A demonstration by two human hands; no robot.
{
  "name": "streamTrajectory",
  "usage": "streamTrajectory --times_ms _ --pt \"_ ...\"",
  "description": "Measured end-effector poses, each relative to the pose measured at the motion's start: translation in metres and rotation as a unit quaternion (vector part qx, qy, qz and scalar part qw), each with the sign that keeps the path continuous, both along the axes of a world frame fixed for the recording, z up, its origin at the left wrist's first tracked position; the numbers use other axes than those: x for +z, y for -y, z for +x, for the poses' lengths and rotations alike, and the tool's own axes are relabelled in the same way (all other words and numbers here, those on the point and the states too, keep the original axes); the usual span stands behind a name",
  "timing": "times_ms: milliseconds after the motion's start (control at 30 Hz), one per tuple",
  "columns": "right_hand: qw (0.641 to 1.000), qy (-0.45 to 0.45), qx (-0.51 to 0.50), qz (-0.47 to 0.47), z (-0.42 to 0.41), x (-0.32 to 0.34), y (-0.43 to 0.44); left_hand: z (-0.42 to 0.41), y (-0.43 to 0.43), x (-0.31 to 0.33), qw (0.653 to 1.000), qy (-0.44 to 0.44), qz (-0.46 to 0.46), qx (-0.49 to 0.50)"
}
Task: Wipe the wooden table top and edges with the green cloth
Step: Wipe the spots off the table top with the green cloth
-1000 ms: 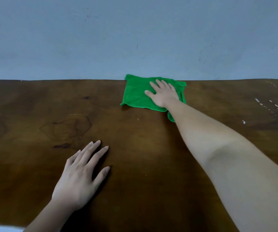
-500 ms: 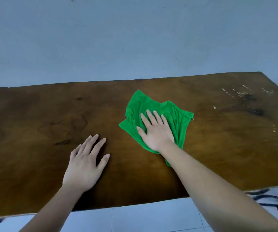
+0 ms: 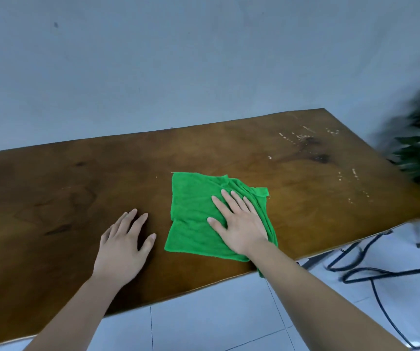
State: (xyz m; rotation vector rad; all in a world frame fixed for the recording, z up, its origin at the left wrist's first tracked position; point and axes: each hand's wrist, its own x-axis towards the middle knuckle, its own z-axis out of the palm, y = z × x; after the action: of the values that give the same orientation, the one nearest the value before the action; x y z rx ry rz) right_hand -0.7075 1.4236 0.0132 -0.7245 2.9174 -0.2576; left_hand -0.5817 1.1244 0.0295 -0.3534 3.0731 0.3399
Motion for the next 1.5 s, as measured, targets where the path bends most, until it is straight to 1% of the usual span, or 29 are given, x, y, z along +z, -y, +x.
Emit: streamTrajectory --times_ms 233,400,567,700,800,967,1067,1133,1333,1500 --pt "0.999 -0.008 -0.035 -0.003 -0.050 0.000 -0.124 -0.046 -0.085 -0.004 1.000 -0.002 0.002 0.001" --pt "0.999 -0.008 -0.044 0.000 -0.098 0.004 -0.234 -0.090 -0.173 -0.007 1.000 -0.011 0.000 0.011" --pt "0.997 -0.009 -0.083 0.007 -0.150 0.005 -0.353 -0.127 -0.255 -0.016 1.000 -0.013 -0.005 0.024" --pt "0.992 -0.012 -0.122 0.016 -0.187 0.009 -0.424 -0.137 -0.279 -0.020 0.999 -0.018 -0.022 0.040" --pt "0.988 -0.012 -0.151 0.021 -0.207 0.011 -0.453 -0.136 -0.281 -0.019 0.998 -0.028 -0.026 0.046" --pt "0.975 -0.014 -0.220 0.020 -0.218 0.005 -0.449 -0.137 -0.283 -0.018 0.998 -0.027 -0.028 0.051" --pt "0.965 -0.005 -0.260 0.031 -0.208 0.003 -0.420 -0.137 -0.283 -0.017 0.998 -0.025 -0.028 0.052" --pt "0.966 -0.002 -0.256 0.039 -0.199 0.004 -0.391 -0.137 -0.283 -0.017 0.998 -0.023 -0.028 0.051" --pt "0.985 0.012 -0.166 0.043 -0.162 0.009 -0.293 -0.137 -0.281 -0.019 0.998 -0.028 -0.026 0.048" --pt "0.999 0.023 -0.024 0.032 -0.114 0.008 -0.204 -0.137 -0.280 -0.021 0.998 -0.034 -0.029 0.046"
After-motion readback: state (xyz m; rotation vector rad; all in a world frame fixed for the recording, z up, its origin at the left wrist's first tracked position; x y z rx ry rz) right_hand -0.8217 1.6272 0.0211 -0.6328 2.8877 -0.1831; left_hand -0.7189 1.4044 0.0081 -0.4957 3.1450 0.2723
